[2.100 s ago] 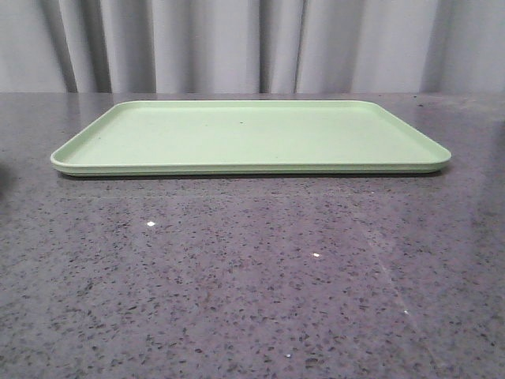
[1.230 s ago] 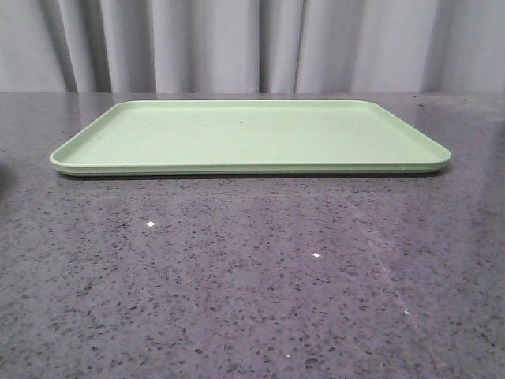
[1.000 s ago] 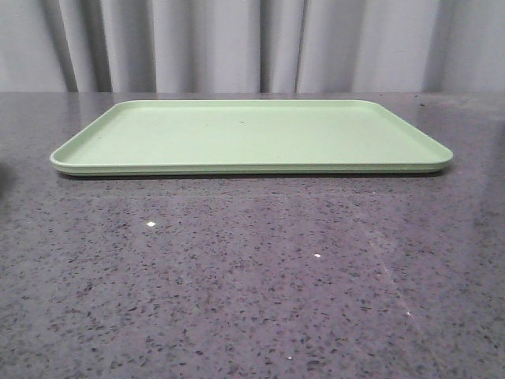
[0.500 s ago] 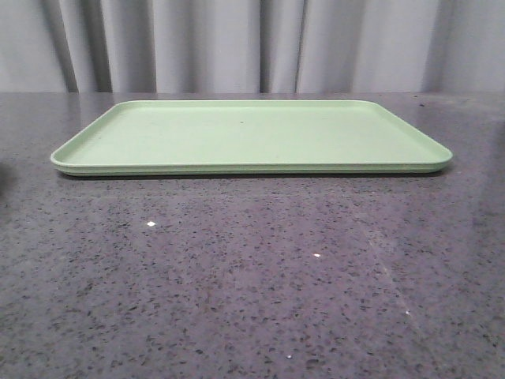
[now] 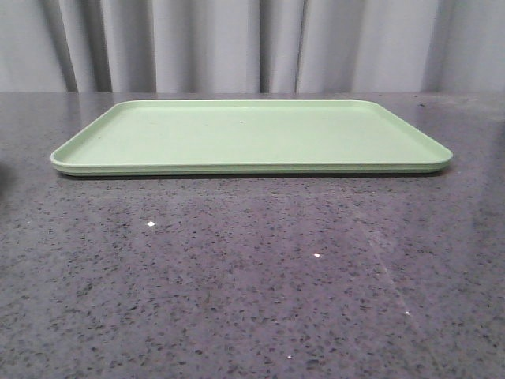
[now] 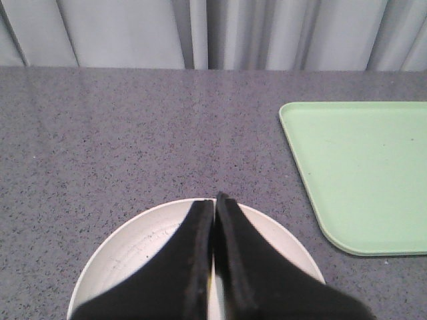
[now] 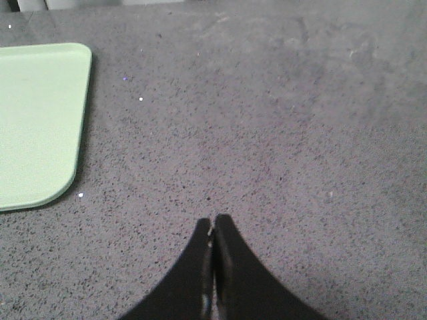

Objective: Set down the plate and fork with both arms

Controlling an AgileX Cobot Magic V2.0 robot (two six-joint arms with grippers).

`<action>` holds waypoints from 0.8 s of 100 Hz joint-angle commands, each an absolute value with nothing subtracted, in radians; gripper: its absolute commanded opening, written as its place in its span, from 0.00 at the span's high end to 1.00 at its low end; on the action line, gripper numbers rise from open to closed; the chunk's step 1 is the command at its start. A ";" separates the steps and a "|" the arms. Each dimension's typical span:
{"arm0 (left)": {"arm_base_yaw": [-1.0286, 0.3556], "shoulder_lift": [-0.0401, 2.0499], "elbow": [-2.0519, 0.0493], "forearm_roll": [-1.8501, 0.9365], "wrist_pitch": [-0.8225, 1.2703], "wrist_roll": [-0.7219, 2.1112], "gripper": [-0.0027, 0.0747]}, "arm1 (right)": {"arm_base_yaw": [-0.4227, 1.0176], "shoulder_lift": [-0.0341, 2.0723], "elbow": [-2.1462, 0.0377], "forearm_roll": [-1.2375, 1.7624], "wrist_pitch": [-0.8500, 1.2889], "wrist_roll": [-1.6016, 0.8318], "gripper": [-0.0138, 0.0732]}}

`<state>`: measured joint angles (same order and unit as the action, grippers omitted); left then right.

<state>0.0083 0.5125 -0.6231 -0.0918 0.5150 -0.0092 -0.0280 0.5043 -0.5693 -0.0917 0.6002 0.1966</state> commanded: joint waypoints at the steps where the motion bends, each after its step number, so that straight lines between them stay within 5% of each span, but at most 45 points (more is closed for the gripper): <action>1: 0.005 0.536 -0.663 -0.091 0.455 -0.014 0.85 | -0.026 0.524 -0.607 -0.071 0.541 0.195 0.86; 18: 0.005 0.536 -0.664 -0.091 0.439 -0.014 0.43 | -0.026 0.525 -0.607 -0.071 0.541 0.195 0.55; 27: 0.005 0.536 -0.664 -0.091 0.438 -0.014 0.30 | -0.026 0.525 -0.607 -0.071 0.541 0.195 0.37; 38: 0.005 0.536 -0.664 -0.096 0.438 -0.014 0.29 | -0.026 0.525 -0.607 -0.071 0.530 0.195 0.25; 80: 0.062 0.547 -0.724 0.000 0.575 -0.083 0.35 | -0.025 0.534 -0.607 -0.071 0.540 0.195 0.25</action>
